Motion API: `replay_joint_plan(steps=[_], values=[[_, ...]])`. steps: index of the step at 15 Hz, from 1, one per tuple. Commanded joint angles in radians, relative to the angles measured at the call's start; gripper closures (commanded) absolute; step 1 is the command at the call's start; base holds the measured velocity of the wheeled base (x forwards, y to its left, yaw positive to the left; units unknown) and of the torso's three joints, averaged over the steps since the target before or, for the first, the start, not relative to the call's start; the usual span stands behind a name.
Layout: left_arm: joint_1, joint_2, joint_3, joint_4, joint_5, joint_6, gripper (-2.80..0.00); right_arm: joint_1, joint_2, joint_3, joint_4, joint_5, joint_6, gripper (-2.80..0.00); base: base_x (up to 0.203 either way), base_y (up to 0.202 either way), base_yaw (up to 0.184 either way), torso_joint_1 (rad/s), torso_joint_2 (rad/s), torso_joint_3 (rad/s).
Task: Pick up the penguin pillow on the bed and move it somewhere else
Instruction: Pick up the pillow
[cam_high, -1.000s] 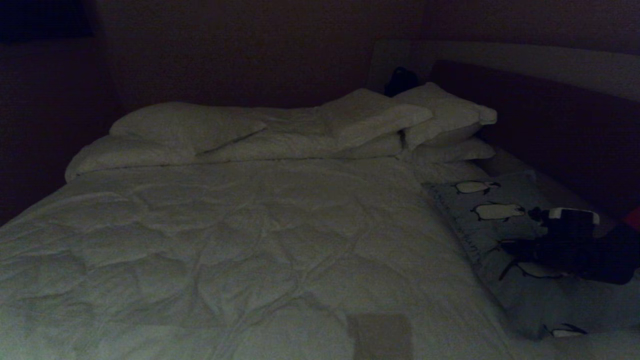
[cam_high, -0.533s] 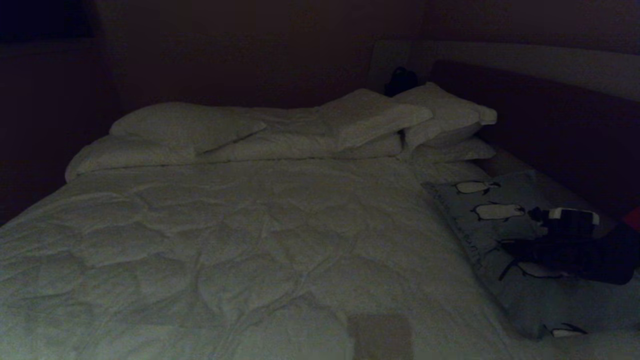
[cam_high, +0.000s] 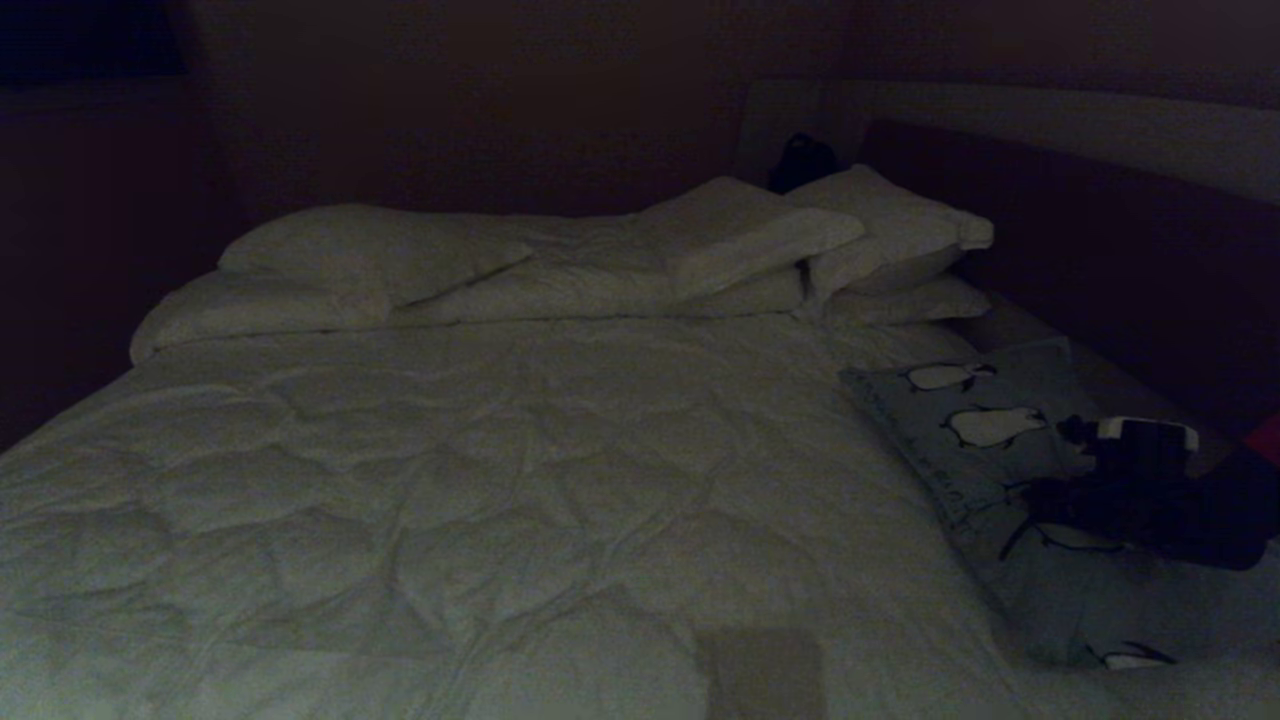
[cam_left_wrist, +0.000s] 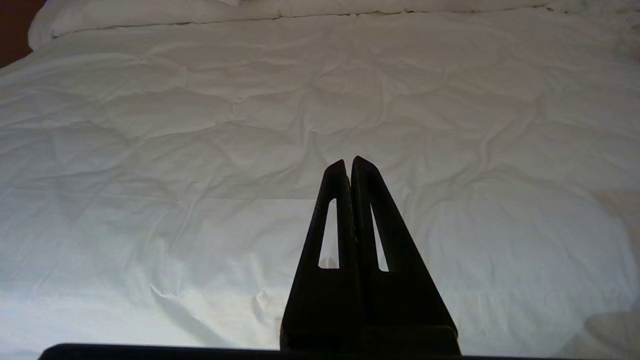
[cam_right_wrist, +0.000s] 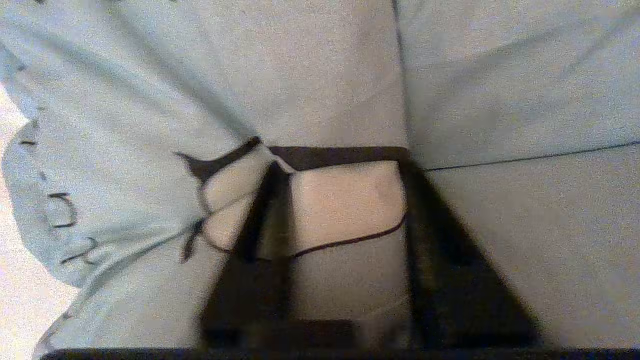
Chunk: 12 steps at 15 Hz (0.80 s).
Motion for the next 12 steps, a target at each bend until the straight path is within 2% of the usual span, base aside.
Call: replay_joint_plan(steps=[1, 7, 12], values=[[0.000, 0.000, 0.000, -0.001, 0.000, 0.000, 0.00, 0.000, -0.004, 0.000, -0.004, 0.001, 0.000, 0.00, 0.000, 0.000, 0.000, 0.000, 0.00, 0.000], [0.000, 0.000, 0.000, 0.000, 0.000, 0.000, 0.00, 0.000, -0.088, 0.011, -0.003, 0.002, 0.012, 0.00, 0.000, 0.000, 0.000, 0.000, 0.00, 0.000], [0.000, 0.000, 0.000, 0.000, 0.000, 0.000, 0.00, 0.000, -0.184, 0.020, 0.000, 0.003, 0.059, 0.00, 0.000, 0.000, 0.000, 0.000, 0.00, 0.000]])
